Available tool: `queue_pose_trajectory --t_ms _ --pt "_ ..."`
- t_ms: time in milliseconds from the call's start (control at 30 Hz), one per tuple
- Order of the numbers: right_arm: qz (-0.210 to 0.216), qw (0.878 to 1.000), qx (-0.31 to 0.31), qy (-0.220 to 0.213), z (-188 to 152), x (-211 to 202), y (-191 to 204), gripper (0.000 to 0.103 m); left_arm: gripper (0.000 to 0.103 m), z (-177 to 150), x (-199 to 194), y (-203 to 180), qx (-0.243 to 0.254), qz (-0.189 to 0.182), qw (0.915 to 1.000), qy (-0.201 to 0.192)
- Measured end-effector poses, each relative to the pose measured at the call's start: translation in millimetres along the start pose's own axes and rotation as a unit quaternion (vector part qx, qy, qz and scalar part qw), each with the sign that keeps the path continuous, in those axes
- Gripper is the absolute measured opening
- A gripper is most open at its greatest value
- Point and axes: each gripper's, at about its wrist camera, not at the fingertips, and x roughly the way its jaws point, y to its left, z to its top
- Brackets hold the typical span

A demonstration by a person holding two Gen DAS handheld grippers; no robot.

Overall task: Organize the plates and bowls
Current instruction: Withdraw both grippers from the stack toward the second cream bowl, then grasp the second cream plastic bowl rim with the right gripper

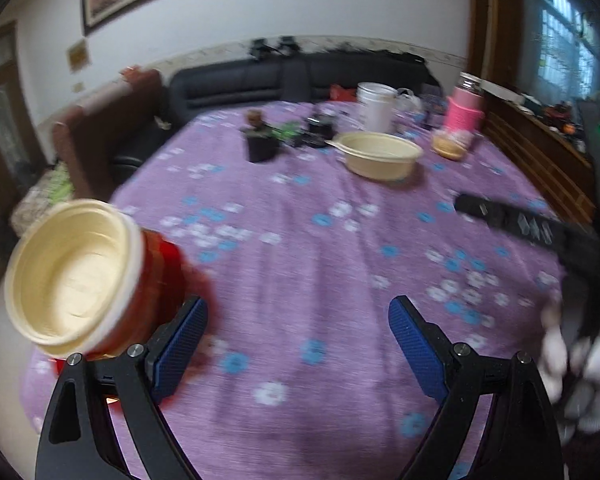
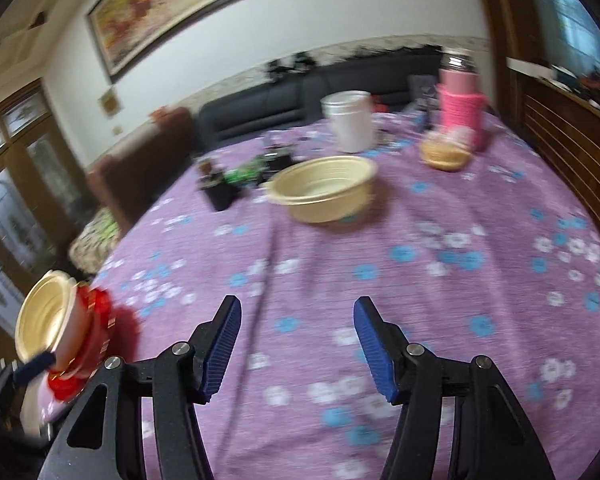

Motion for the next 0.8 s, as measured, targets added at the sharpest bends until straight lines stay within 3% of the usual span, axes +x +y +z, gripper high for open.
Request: queue_pose_trajectory --t_ms 200,467,600,667,733,767,800 --pt "-0.042 0.999 0.033 0.010 47 34 -37 0.063 0.091 -12 13 -1 -0.003 -0.014 0.9996 0.025" --pt "0.001 0.987 0.147 0.058 103 118 -61 0.063 0.091 -21 26 23 -0.024 -0.010 0.9980 0.058" --pt "0.029 0.977 0.185 0.104 110 164 -68 0.065 0.091 -23 32 29 -0.026 -0.009 0.9967 0.076" --pt "0.023 0.972 0.201 0.117 105 180 -71 0.065 0.091 -23 33 31 -0.029 -0.007 0.9965 0.078" --pt "0.037 0.971 0.206 0.116 100 185 -72 0.044 0.091 -21 33 32 -0.031 -0.008 0.9964 0.079" --pt "0.047 0.969 0.211 0.117 98 185 -73 0.025 0.091 -21 34 33 -0.033 -0.010 0.9962 0.080" --pt "0.059 0.966 0.221 0.119 95 184 -76 0.015 0.091 -20 35 33 -0.036 -0.013 0.9959 0.082"
